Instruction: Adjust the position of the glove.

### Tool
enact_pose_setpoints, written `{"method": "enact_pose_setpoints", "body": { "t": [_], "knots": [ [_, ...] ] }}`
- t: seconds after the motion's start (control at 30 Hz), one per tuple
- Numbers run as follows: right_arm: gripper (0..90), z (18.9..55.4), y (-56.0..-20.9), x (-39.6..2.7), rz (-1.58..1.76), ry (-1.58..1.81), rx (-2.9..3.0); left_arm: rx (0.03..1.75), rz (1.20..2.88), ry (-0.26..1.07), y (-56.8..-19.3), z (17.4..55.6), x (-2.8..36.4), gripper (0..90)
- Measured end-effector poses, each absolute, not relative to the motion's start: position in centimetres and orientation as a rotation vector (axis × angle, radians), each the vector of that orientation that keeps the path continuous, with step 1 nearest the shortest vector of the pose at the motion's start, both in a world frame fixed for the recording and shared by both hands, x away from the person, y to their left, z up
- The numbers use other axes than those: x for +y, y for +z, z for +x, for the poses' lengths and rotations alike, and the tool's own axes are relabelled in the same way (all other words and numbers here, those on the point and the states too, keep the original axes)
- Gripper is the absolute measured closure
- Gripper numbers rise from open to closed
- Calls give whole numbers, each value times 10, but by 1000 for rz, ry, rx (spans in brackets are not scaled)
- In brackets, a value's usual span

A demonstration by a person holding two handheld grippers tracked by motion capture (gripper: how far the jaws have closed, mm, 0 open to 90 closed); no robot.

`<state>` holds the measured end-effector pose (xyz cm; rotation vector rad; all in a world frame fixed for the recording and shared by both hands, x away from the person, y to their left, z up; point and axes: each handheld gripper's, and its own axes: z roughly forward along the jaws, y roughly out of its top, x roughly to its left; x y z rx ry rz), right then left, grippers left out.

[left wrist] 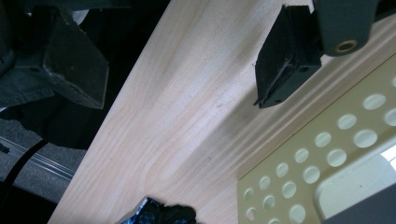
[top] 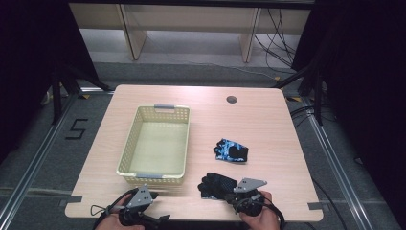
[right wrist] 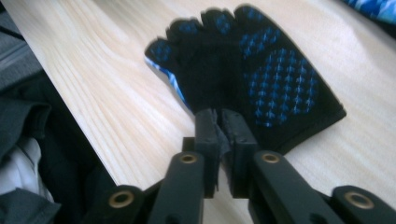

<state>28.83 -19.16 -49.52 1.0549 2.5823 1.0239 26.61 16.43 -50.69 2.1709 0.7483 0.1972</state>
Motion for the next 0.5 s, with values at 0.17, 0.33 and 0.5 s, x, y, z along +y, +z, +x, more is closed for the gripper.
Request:
{"method": "enact_pose_setpoints", "body": {
  "t": [0.17, 0.33, 0.5],
  "knots": [
    [750, 291, -480, -199, 1008, 1090, 2484, 725, 2188, 196, -507, 268, 165, 171],
    [681, 311, -472, -213, 1011, 1109, 2393, 744, 2181, 188, -507, 267, 165, 172],
    [649, 345, -465, -220, 1045, 1082, 2329, 740, 2172, 200, -507, 269, 166, 173]
  ]
}}
